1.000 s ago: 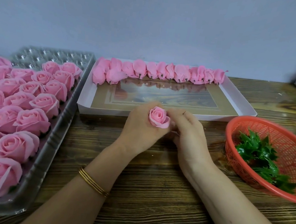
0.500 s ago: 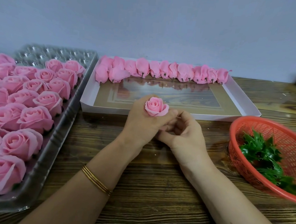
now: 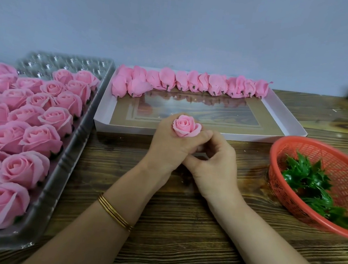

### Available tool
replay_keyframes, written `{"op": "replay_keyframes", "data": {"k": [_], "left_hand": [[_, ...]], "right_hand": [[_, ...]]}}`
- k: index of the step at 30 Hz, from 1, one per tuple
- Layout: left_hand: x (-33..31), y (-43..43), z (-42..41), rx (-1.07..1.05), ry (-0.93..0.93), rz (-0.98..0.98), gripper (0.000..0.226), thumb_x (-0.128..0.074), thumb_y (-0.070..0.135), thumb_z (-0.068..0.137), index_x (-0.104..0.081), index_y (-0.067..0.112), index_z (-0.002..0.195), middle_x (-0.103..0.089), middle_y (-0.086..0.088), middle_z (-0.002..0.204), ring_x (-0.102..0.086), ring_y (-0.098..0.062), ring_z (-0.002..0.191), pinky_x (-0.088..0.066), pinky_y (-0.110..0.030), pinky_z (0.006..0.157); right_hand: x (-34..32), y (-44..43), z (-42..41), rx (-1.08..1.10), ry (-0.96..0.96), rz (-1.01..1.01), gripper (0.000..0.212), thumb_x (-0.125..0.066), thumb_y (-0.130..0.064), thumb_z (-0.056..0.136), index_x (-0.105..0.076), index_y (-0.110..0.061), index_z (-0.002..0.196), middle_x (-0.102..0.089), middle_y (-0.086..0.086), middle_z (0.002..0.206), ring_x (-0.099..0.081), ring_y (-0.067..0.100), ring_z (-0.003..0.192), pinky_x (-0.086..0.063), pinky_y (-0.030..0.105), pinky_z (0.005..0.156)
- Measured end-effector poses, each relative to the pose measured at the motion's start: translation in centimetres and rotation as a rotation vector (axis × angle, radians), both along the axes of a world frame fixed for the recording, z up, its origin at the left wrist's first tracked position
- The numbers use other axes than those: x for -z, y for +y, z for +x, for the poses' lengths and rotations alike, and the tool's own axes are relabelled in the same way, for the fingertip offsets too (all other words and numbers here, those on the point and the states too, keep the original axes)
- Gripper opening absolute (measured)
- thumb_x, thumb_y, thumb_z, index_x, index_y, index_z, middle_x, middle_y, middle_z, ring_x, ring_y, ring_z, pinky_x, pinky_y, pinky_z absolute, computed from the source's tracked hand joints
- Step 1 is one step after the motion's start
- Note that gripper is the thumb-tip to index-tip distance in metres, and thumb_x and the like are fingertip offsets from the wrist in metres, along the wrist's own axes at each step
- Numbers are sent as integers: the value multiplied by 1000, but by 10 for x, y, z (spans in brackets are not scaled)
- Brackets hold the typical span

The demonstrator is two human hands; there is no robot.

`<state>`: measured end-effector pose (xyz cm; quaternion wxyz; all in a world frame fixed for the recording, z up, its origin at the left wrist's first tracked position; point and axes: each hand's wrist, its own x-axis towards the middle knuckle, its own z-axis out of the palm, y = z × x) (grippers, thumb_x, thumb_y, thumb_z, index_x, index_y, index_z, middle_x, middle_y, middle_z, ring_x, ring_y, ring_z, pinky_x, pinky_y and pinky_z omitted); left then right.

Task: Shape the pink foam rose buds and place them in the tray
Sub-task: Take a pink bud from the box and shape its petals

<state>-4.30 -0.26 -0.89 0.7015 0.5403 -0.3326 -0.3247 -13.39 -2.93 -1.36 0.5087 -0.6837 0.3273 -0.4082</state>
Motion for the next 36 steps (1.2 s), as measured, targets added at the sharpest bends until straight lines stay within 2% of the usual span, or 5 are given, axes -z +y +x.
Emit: {"op": "replay_keyframes", "data": {"k": [6, 13, 19, 24, 36], "left_hand": [[-3, 3, 2, 58, 77, 1, 15, -71, -7, 78, -63, -1, 89, -62, -1, 68, -62, -7, 61, -50, -18, 57], [-4, 7, 10, 167, 118, 22, 13, -72, -5, 79, -66, 7, 78, -64, -4, 69, -63, -16, 68, -55, -26, 66], [-9, 11, 16, 267, 167, 32, 17, -75, -1, 74, -68, 1, 89, -65, -9, 73, -64, -18, 67, -54, -27, 67], [-10, 13, 17, 296, 164, 61, 15, -73, 8, 72, -71, 4, 87, -62, -14, 74, -59, -25, 70, -44, -34, 65], [-1, 6, 14, 241, 105, -7, 21, -78, -1, 68, -67, 3, 86, -66, -1, 66, -62, -10, 60, -53, -22, 60]], "right_hand": [[3, -2, 2, -20, -44, 4, 30, -76, -18, 61, -65, -31, 85, -58, -12, 60, -55, 7, 63, -52, 29, 65], [0, -7, -1, -133, -126, 51, 37, -71, 15, 73, -66, -16, 91, -53, -16, 54, -46, 2, 55, -43, 15, 58], [2, -8, -2, -296, -199, 187, 29, -69, 9, 81, -69, -5, 106, -57, 14, 80, -50, 22, 78, -44, 33, 79], [2, -9, -3, -382, -218, 282, 24, -65, 7, 84, -71, -16, 87, -67, -7, 68, -61, 1, 68, -49, 15, 67], [0, -5, 0, -175, -134, 55, 43, -71, 15, 72, -60, -26, 76, -52, -7, 58, -51, 15, 65, -47, 23, 67]]}}
